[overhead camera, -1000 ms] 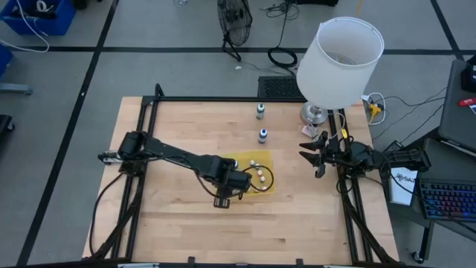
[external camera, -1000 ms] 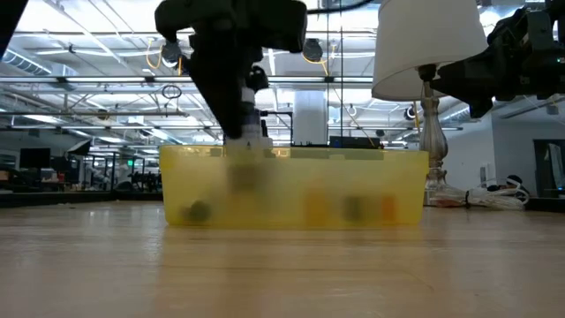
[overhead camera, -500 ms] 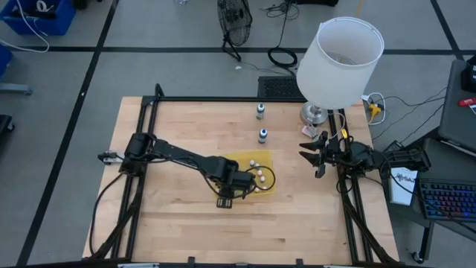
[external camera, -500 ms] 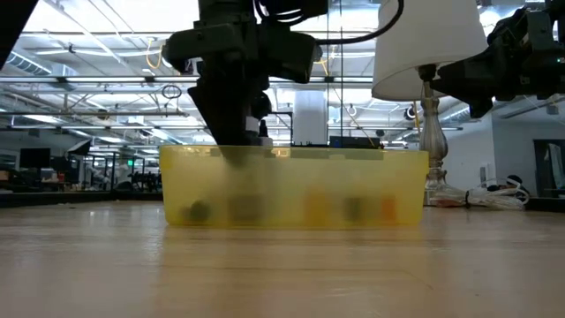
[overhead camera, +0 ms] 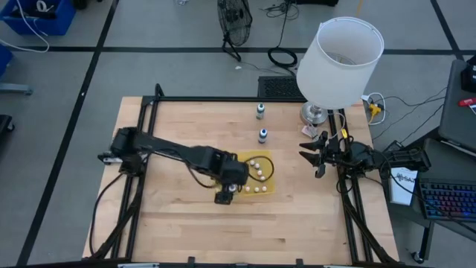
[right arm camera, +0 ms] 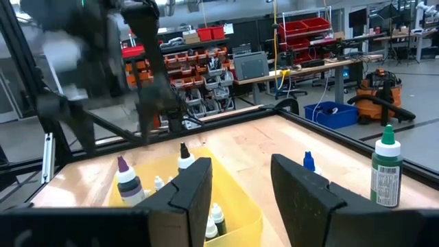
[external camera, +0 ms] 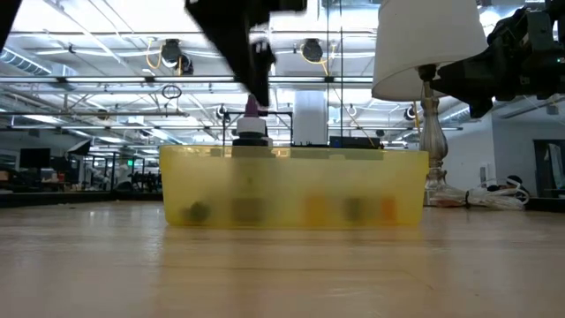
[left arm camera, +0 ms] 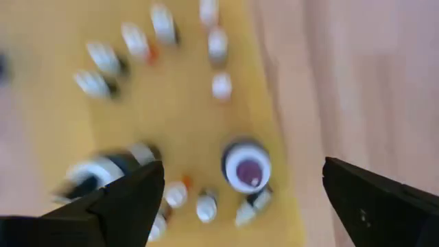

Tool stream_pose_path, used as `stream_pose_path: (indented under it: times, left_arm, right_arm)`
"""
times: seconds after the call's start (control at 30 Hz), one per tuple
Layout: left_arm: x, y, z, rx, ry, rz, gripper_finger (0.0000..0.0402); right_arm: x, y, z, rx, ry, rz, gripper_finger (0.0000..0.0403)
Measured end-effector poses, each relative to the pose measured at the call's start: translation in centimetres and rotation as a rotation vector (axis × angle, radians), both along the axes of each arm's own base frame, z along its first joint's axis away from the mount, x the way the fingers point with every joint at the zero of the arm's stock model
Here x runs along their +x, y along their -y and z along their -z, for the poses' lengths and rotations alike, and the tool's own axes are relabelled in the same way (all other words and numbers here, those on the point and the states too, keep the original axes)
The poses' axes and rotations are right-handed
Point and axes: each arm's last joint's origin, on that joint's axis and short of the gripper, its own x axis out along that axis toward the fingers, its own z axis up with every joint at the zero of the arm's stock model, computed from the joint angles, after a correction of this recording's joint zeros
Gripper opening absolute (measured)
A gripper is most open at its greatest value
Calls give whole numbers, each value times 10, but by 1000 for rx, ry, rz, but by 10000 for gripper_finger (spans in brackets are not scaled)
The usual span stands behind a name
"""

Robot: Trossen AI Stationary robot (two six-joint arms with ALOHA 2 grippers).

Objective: Pick & Place food coloring
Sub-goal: Put the big green food coloring bottle into the yellow container

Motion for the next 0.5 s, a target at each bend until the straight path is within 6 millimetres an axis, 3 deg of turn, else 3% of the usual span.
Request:
stream_pose_path:
  times: [0.13,0.23,0.33,0.5]
  left_arm:
    - [-25,-2,-49,1,234,89,373]
    - [-55,-6,-65,-3,415,131,362]
    - [-93,-15,-53,-27,551,112,356]
    - [-157,-29,-18,-94,757,45,361]
  right_arm:
    - [0,0,0,0,-1,0,141]
    - [0,0,-2,-26,13,2,141]
    - [0,0,-3,-46,15,4,141]
    - [0,0,-2,-46,11,3,141]
